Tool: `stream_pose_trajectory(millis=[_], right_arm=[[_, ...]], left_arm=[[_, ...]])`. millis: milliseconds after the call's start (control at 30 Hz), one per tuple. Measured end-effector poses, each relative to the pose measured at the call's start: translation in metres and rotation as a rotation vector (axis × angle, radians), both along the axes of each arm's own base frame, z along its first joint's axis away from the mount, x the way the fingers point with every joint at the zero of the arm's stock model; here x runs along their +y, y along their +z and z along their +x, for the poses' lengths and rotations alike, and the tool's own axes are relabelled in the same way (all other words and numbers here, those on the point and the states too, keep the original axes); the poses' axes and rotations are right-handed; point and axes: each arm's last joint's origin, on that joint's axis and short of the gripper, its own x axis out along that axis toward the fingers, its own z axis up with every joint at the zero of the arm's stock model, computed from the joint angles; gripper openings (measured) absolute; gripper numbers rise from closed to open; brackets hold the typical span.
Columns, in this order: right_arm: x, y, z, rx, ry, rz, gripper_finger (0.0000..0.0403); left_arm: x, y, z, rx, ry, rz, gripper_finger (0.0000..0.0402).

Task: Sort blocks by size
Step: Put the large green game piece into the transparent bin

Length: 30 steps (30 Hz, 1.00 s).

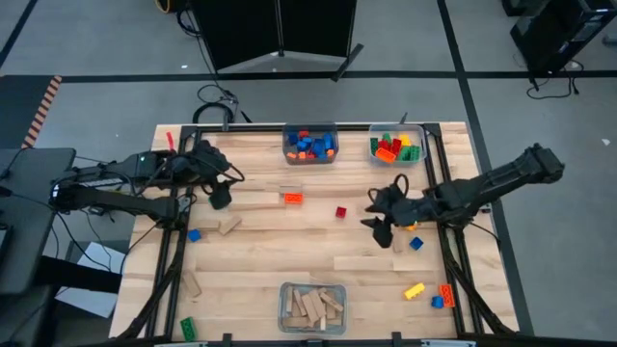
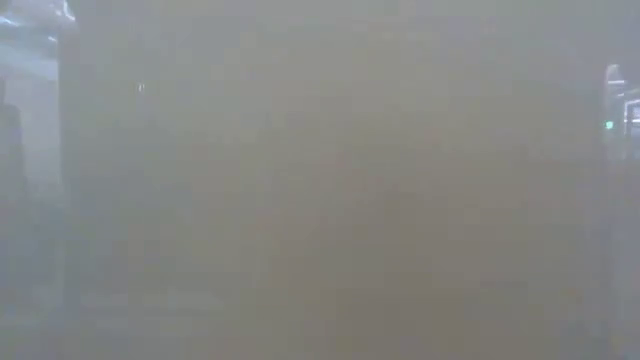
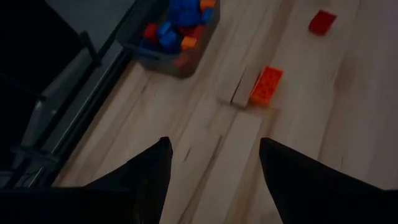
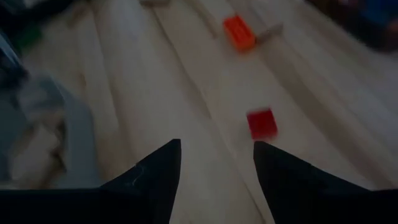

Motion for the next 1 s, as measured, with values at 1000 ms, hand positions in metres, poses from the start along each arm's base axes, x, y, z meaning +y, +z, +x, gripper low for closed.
stream_pose_trajectory(millis=[1000], right_arm=[[0.003, -0.031, 0.006, -0.015, 0.081, -0.073, 0.021]], left_arm=[[0.018, -0.097, 0.04, 0.737, -0.077, -0.288, 0.0248]])
